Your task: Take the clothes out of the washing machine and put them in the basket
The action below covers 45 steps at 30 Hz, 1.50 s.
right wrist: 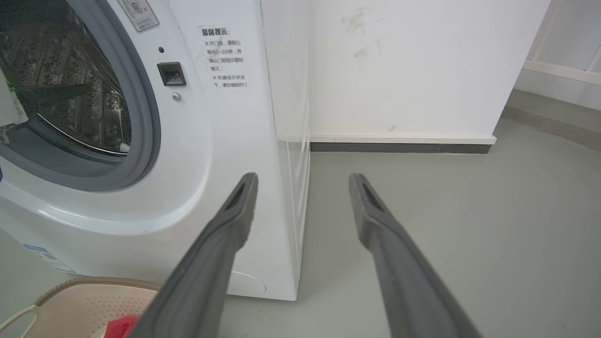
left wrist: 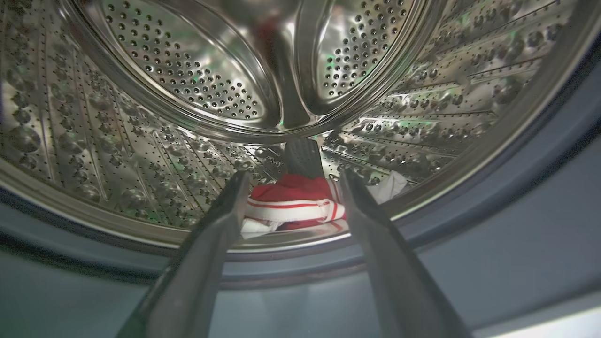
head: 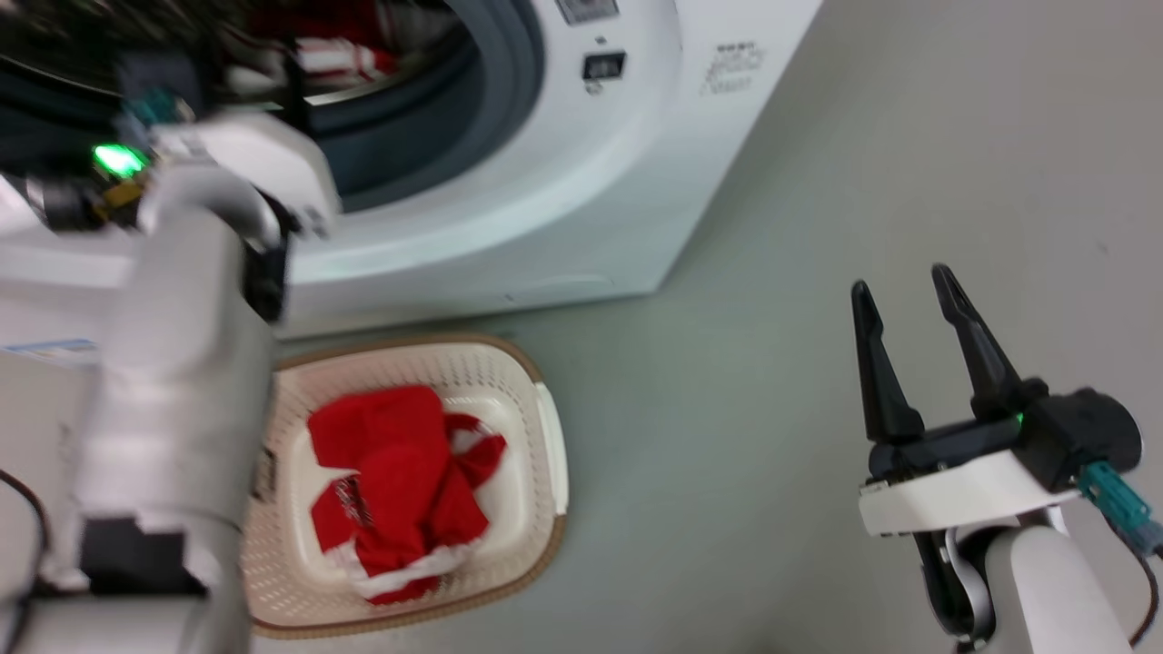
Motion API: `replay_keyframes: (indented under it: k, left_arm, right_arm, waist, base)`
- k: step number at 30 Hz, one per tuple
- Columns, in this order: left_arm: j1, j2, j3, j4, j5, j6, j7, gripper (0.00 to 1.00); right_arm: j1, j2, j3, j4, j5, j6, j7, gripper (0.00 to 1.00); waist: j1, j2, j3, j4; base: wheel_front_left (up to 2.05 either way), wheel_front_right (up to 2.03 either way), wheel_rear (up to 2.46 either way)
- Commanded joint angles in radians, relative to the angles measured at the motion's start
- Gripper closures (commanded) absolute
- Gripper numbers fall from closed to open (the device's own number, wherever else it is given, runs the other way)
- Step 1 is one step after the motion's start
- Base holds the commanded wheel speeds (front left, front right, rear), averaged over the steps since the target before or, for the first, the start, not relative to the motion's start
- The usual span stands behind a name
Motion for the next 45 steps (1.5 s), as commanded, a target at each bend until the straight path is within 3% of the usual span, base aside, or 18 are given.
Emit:
replay_keyframes:
  k: [1, 15, 26, 27, 29, 37, 40, 45]
  left_arm:
    - [-0.042, 0.02, -0.003, 0.017, 0.01, -0.003, 0.016, 0.0]
    - [-0.389, 0.182, -0.022, 0.228, 0.023, -0.027, 0.384, 0.0]
    - [-0.501, 0.225, -0.043, 0.302, 0.02, -0.023, 0.715, 0.0]
    - [-0.502, 0.228, -0.046, 0.303, 0.022, -0.024, 0.733, 0.3]
    - [-0.505, 0.238, -0.047, 0.285, 0.024, -0.006, 0.736, 1.0]
    - [-0.462, 0.252, -0.049, 0.201, 0.017, 0.041, 0.687, 1.0]
    - [-0.426, 0.253, -0.045, 0.154, 0.01, 0.06, 0.616, 1.0]
    - [-0.34, 0.245, -0.054, 0.069, 0.012, 0.073, 0.412, 1.0]
  right_arm:
    - [-0.026, 0.002, 0.007, 0.005, 0.013, -0.001, -0.005, 0.0]
    - [-0.125, 0.002, 0.102, 0.002, 0.139, -0.001, -0.007, 0.0]
    - [-0.143, 0.002, 0.135, 0.01, 0.182, -0.001, -0.007, 0.0]
    - [-0.145, 0.002, 0.137, 0.011, 0.185, -0.001, -0.007, 0.0]
    - [-0.147, 0.002, 0.141, 0.015, 0.195, -0.001, -0.007, 0.0]
    - [-0.146, 0.002, 0.133, 0.026, 0.198, -0.001, -0.007, 0.0]
    - [-0.143, 0.002, 0.13, 0.032, 0.189, -0.001, -0.007, 0.0]
    - [-0.127, 0.001, 0.119, 0.043, 0.166, -0.001, -0.007, 0.0]
  waist:
    - [-0.0002, 0.0, 0.091, -0.069]
    - [-0.0002, 0.0, 0.266, -0.195]
    - [-0.0002, 0.0, 0.304, -0.228]
    - [-0.0002, 0.0, 0.304, -0.23]
    - [-0.0002, 0.0, 0.306, -0.235]
    - [-0.0002, 0.0, 0.293, -0.236]
    - [-0.0002, 0.0, 0.273, -0.228]
    - [-0.0002, 0.0, 0.206, -0.202]
  base:
    - [0.0, 0.0, 0.0]
    - [0.0, 0.0, 0.0]
    - [0.0, 0.0, 0.0]
    - [0.0, 0.0, 0.0]
    - [0.0, 0.0, 0.0]
    - [0.0, 0.0, 0.0]
    - [0.0, 0.0, 0.0]
    - [0.0, 0.0, 0.0]
